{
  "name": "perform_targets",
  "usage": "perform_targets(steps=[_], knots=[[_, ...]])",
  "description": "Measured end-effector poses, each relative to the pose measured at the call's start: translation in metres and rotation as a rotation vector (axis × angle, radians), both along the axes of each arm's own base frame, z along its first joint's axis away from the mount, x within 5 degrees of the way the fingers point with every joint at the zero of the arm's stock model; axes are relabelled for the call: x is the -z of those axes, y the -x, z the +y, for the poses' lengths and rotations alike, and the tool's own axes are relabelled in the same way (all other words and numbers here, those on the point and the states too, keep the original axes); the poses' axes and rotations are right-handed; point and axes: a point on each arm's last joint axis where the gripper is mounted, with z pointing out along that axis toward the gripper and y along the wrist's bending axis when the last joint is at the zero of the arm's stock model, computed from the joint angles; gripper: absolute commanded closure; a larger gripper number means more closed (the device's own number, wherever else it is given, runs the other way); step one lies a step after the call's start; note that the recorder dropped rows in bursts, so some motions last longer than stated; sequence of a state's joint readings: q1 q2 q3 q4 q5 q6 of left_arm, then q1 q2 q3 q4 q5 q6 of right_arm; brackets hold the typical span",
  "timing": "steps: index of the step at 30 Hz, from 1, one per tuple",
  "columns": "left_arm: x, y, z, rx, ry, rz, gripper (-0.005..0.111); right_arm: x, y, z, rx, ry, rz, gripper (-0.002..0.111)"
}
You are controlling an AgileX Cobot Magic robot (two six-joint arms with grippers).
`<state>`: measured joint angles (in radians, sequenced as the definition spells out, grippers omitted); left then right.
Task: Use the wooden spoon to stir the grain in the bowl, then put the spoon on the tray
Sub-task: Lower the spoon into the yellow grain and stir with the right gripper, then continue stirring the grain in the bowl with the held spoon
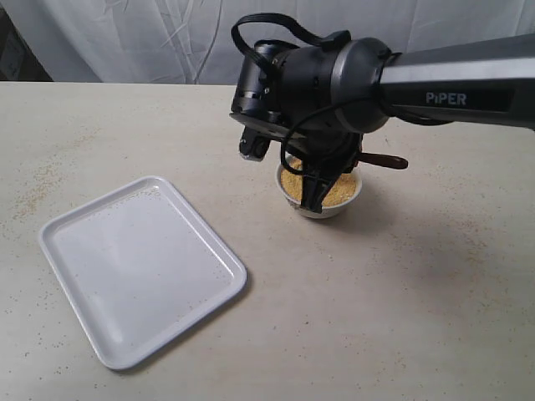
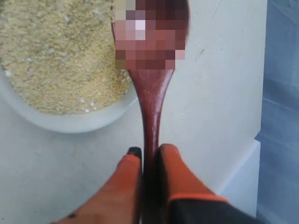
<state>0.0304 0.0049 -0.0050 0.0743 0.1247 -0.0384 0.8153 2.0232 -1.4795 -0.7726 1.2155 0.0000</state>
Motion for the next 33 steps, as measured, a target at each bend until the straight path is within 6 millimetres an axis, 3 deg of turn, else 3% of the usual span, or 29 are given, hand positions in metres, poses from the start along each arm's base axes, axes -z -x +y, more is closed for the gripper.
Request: perform_targets(steps=[12, 19, 33], knots=[[0.0, 0.0, 0.0, 0.0, 0.0, 0.0, 0.106, 0.0, 0.0, 0.0, 0.012, -0.006, -0.006, 0.109], [0.0, 0.0, 0.0, 0.0, 0.0, 0.0, 0.106, 0.002, -0.01, -0.013, 0.055, -0.001, -0.006, 0.109], [0.0, 0.0, 0.0, 0.0, 0.0, 0.0, 0.106, 0.039, -0.013, -0.024, 0.092, 0.074, 0.058, 0.109]])
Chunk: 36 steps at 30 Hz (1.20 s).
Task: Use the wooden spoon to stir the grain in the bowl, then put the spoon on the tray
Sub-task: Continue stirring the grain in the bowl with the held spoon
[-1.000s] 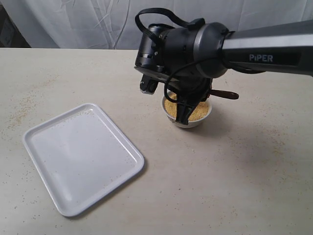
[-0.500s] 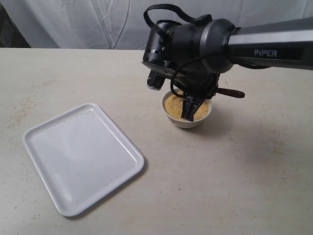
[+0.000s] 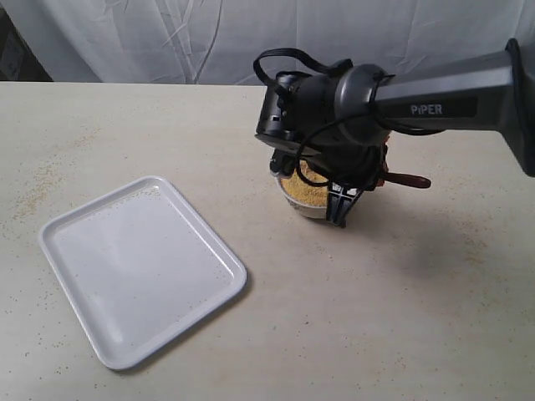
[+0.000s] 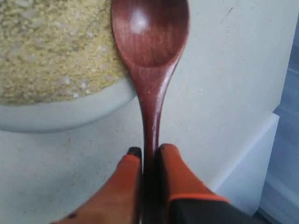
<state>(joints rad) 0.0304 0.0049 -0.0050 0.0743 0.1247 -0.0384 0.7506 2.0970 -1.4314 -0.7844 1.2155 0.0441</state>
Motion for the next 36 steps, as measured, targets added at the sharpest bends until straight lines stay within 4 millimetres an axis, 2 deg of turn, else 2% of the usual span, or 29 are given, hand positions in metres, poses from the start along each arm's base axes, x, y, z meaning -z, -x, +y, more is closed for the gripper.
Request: perform_targets(steps=[9, 11, 16, 21, 29, 36], knots=[[0.0, 0.0, 0.0, 0.0, 0.0, 0.0, 0.106, 0.008, 0.004, 0.002, 0.028, -0.023, 0.036, 0.109], [0.0, 0.0, 0.0, 0.0, 0.0, 0.0, 0.106, 0.008, 0.005, 0.005, 0.02, -0.023, 0.036, 0.109], [0.0, 0.0, 0.0, 0.0, 0.0, 0.0, 0.106, 0.006, 0.021, 0.026, -0.06, -0.004, 0.027, 0.109], [0.0, 0.0, 0.0, 0.0, 0.0, 0.0, 0.106, 0.004, 0.02, 0.027, -0.097, 0.029, 0.0, 0.109], [0.0, 0.0, 0.0, 0.0, 0.0, 0.0, 0.106, -0.025, 0.02, 0.024, -0.111, -0.013, -0.064, 0.109], [0.0, 0.0, 0.0, 0.0, 0.0, 0.0, 0.106, -0.029, 0.021, 0.024, -0.116, -0.018, -0.068, 0.109]])
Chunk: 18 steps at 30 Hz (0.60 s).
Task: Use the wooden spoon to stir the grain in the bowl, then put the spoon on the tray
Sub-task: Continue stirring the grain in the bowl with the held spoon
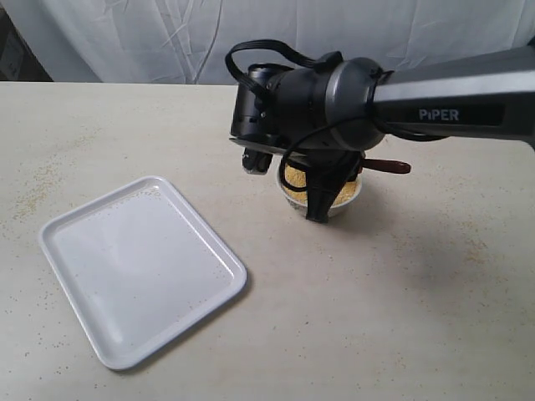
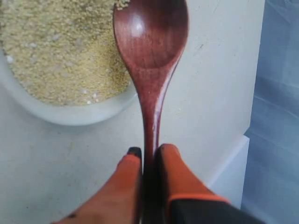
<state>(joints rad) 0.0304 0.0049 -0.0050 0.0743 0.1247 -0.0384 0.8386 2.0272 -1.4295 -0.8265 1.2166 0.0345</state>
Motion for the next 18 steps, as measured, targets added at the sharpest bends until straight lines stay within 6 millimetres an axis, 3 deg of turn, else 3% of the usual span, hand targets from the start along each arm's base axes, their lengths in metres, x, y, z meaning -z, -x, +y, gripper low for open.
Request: perform_targets(steps=[18], knots=[[0.0, 0.0, 0.0, 0.0, 0.0, 0.0, 0.106, 0.0045, 0.0036, -0.0008, 0.032, -0.018, 0.01, 0.109]])
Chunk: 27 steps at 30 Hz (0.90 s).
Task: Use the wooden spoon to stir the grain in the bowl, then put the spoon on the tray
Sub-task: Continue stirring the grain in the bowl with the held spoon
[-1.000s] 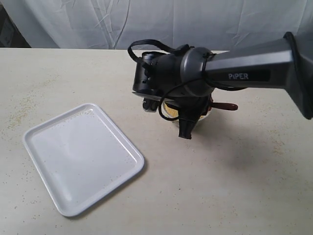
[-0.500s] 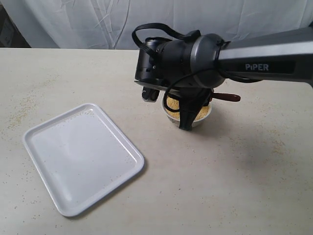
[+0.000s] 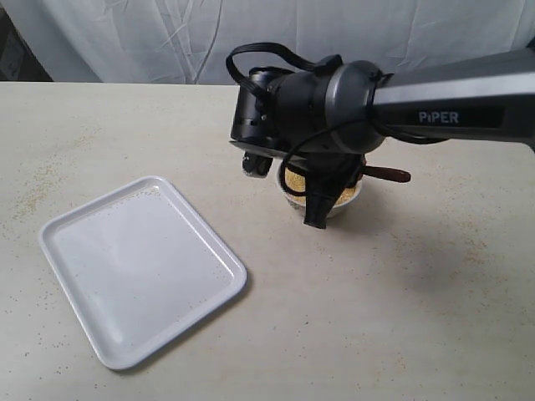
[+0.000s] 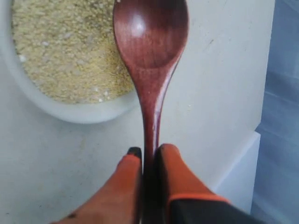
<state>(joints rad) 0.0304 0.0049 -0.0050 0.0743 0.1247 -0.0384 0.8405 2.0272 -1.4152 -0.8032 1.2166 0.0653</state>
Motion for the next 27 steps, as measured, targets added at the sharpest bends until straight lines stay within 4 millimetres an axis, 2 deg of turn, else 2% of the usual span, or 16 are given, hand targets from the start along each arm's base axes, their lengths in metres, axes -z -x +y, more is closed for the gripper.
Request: perform_targets(steps=[8, 15, 24, 27], knots=[[0.0, 0.0, 0.0, 0.0, 0.0, 0.0, 0.106, 0.005, -0.001, -0.008, 0.025, 0.017, -0.012, 0.109], [0.0, 0.0, 0.0, 0.0, 0.0, 0.0, 0.106, 0.008, -0.012, -0.028, 0.119, -0.007, 0.021, 0.109], [0.0, 0.0, 0.0, 0.0, 0.0, 0.0, 0.106, 0.012, -0.012, -0.025, 0.123, -0.043, 0.037, 0.109], [0.0, 0.0, 0.0, 0.0, 0.0, 0.0, 0.106, 0.02, -0.012, -0.025, 0.128, -0.031, 0.057, 0.109]])
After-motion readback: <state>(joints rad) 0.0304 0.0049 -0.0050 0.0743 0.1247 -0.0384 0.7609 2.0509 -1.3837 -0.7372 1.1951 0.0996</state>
